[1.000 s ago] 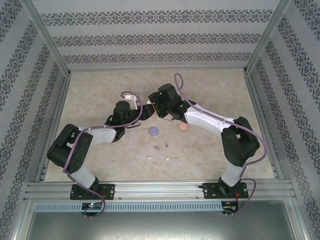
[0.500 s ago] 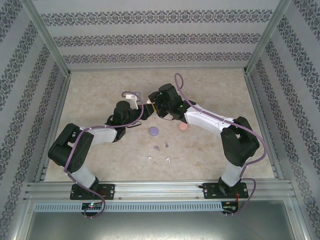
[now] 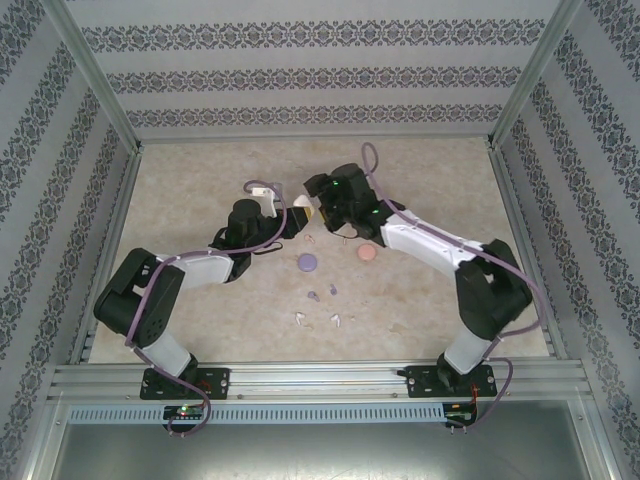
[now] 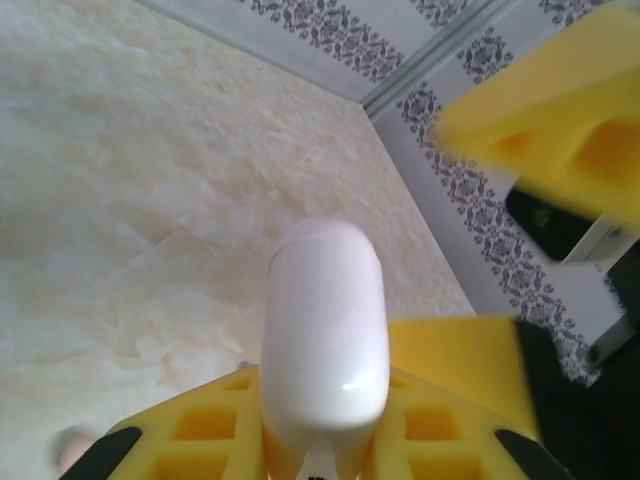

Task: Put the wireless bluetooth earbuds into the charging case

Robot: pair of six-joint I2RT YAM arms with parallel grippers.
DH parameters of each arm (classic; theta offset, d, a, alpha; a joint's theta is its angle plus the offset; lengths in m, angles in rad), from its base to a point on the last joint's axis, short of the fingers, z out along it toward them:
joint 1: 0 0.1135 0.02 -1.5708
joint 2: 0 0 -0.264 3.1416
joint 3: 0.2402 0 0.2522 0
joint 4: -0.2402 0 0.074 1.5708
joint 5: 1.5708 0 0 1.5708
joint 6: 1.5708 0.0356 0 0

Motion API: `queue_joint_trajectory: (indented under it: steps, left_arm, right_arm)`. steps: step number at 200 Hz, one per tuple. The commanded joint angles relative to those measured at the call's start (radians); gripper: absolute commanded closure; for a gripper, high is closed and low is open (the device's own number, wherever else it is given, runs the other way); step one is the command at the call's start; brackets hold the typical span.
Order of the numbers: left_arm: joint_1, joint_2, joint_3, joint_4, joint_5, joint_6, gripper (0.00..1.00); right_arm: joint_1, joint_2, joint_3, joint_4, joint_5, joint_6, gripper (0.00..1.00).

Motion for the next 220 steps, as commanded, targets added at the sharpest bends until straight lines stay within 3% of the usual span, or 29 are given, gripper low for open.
queue_joint_trajectory:
  steps: [1,20,54,79,134,220]
  left_arm:
    - [0.008,-0.071,0.061,-0.089,0.094,0.063,1.00]
    - [0.017,-0.100,0.104,-0.183,0.201,0.109,1.00]
    - [0.026,-0.125,0.187,-0.360,0.362,0.203,1.00]
    - [0.028,-0.126,0.248,-0.473,0.441,0.252,1.00]
    - [0.029,-0.118,0.319,-0.573,0.501,0.286,1.00]
    - [0.029,-0.067,0.368,-0.587,0.540,0.282,1.00]
  right_arm:
    - [-0.061,-0.135,-0.056,0.025,-0.036,-0.165,0.22]
    - [-0.118,-0.214,-0.125,0.034,-0.122,-0.359,0.21]
    - [-0.237,-0.373,-0.335,0.217,-0.342,-0.666,0.22]
    - [-0.268,-0.441,-0.377,0.183,-0.447,-0.827,0.22]
    - [-0.224,-0.397,-0.364,0.232,-0.568,-0.874,0.26]
    - [-0.165,-0.295,-0.303,0.241,-0.523,-0.880,0.32]
